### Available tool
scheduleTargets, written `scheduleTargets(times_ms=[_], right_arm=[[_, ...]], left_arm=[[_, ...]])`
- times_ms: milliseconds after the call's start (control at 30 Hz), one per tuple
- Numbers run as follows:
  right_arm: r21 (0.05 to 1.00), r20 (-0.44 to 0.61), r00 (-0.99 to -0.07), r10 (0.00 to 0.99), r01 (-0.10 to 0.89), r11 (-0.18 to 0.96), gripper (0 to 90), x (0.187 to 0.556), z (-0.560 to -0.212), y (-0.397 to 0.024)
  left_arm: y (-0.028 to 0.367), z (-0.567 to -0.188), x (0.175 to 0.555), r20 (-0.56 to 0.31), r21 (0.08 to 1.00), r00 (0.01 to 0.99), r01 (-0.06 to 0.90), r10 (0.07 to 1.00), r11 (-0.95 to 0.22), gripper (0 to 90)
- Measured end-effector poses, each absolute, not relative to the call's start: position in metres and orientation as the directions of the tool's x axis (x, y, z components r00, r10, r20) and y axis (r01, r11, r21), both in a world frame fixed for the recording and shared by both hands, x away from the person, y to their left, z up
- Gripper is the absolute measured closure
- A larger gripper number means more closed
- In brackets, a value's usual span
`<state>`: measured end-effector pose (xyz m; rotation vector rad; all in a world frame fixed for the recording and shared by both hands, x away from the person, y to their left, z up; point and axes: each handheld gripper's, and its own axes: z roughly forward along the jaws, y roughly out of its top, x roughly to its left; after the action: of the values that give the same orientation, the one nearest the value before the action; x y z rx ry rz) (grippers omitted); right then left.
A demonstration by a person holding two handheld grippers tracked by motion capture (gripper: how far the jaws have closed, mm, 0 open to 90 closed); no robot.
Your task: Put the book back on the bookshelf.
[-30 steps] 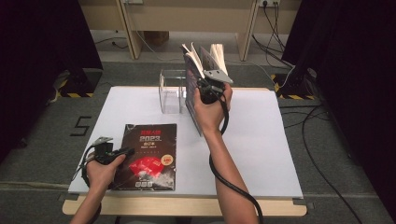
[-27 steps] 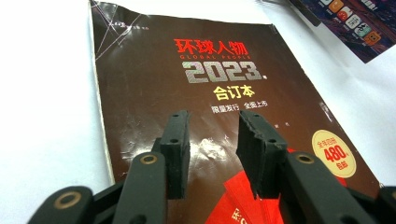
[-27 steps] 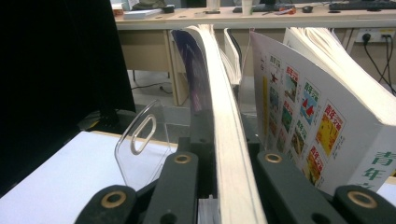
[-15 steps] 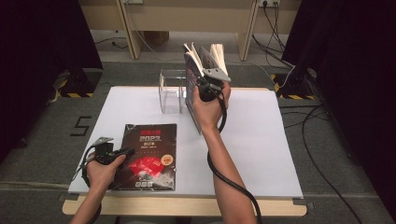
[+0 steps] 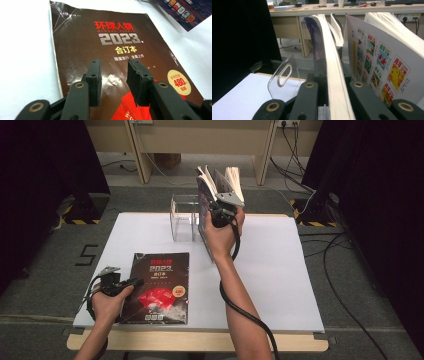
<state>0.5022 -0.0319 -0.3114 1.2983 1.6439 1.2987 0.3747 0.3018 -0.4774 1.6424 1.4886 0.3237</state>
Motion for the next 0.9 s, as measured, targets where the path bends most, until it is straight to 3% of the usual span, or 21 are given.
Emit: scheduleTargets(times_ms=[900], right_arm=[[0.96, 0.075, -0.261, 0.962, 0.281, 0.001, 83.0, 0.5071, -0.3117, -0.0256]], left_arm=[[0.3028, -0.4772, 0.3742, -0.351, 0.731, 0.247, 0.676, 0.903, 0.099, 63.6]])
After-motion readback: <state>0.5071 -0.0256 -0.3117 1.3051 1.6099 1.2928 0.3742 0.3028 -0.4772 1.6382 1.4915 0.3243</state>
